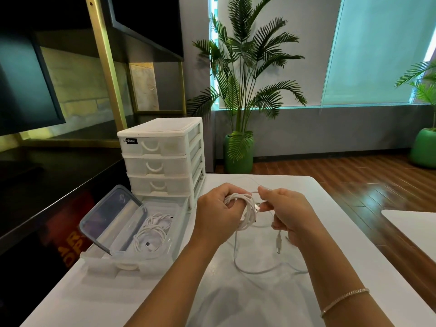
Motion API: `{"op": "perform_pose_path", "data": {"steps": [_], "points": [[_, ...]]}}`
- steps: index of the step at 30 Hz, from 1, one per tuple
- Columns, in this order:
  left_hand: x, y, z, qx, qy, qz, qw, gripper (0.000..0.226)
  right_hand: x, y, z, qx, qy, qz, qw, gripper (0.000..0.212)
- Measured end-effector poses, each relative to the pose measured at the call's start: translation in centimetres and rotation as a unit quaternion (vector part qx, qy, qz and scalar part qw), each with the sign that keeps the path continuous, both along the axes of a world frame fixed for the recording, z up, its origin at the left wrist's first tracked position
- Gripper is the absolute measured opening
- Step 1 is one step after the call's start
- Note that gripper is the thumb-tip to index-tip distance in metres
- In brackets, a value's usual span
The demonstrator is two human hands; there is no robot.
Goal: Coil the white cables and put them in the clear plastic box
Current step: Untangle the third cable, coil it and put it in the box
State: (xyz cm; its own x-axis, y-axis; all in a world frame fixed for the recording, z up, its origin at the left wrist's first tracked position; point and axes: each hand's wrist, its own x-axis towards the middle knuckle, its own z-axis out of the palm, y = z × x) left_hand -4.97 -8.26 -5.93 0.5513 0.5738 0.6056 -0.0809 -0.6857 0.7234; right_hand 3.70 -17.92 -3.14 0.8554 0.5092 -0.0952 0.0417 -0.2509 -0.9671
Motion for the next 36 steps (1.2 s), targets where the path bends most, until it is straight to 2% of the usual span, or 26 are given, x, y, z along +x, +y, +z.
{"op": "perform_pose_path", "data": {"steps": [4,8,12,19,21,25,28,31,36], "points": [[0.0,0.3,0.0,-0.023,0.004,0.032,0.999,0.008,-0.4,0.1,0.3,-0.007,-0.04,0.046,0.998,0.033],[0.0,0.4,0.3,-0.026,0.008,0.065,0.998,0.013,-1.1,0.1,0.5,-0.013,-0.092,0.116,0.989,0.071],[-0.2,0.5,0.2,-0.023,0.019,0.088,0.996,0.014,-1.6,0.6,-0.2,-0.05,-0.169,0.147,0.973,0.079],[-0.2,0.1,0.7,-0.1,0.037,0.062,0.992,0.021,-0.8,-0.1,-0.2,-0.019,-0.248,0.077,0.965,0.039],[-0.2,0.0,0.9,-0.146,0.054,0.031,0.987,0.02,-0.9,0.0,-0.2,-0.011,-0.276,0.05,0.96,0.029],[0.0,0.1,1.4,-0.339,0.075,-0.08,0.934,0.015,-0.7,0.0,-0.4,-0.018,-0.329,0.018,0.944,0.02],[-0.2,0.3,1.6,-0.412,0.055,-0.138,0.899,0.015,-0.5,-0.1,-0.2,-0.025,-0.337,0.024,0.941,0.003],[-0.3,0.3,1.7,-0.445,0.049,-0.171,0.878,0.013,-0.1,-0.4,-0.1,-0.016,-0.329,0.031,0.944,0.007],[-0.3,1.1,1.5,-0.466,0.045,-0.195,0.862,0.016,-0.2,-0.6,0.1,-0.004,-0.313,0.059,0.948,0.006]]}}
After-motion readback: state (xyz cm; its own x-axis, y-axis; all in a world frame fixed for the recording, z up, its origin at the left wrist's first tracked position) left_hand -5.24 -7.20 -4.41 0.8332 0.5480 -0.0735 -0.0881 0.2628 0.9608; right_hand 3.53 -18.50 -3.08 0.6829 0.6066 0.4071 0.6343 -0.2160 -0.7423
